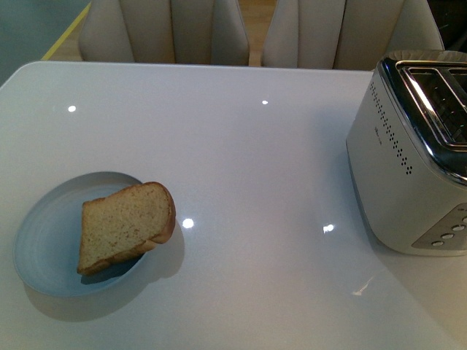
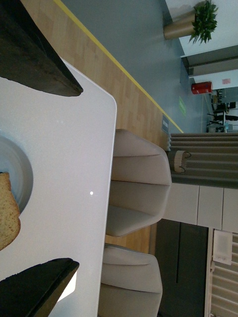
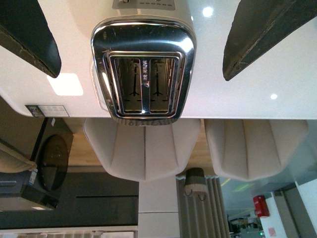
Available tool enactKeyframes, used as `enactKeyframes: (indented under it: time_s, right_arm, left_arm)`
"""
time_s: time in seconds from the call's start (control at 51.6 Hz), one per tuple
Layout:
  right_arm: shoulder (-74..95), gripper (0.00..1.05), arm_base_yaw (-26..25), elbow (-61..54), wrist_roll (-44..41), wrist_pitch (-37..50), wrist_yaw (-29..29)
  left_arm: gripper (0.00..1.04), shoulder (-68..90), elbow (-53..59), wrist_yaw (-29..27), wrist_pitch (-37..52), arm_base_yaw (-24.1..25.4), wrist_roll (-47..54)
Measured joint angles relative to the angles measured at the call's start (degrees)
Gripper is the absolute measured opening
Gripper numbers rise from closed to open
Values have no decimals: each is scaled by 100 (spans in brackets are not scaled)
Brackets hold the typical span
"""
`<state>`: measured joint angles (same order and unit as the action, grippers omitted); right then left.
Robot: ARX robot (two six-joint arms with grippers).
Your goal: Left arm holds plate, right arm toasts bread
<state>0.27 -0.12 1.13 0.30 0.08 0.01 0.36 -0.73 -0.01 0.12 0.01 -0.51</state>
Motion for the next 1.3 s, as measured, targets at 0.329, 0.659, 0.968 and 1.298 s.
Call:
enactKeyframes:
  time_s: [0.329, 0.659, 0.968, 1.298]
  right_arm:
    - [0, 96, 2, 0, 0, 0, 0]
    - [0, 96, 2, 0, 0, 0, 0]
    - [0, 96, 2, 0, 0, 0, -2]
    - [0, 96, 2, 0, 0, 0, 0]
  left_arm:
    - [97, 0, 0, 0, 0, 0, 0]
    - [97, 0, 0, 0, 0, 0, 0]
    - [97, 1049, -713, -404, -1893, -55, -522]
    - [97, 3576, -920, 1209, 177, 1725, 109]
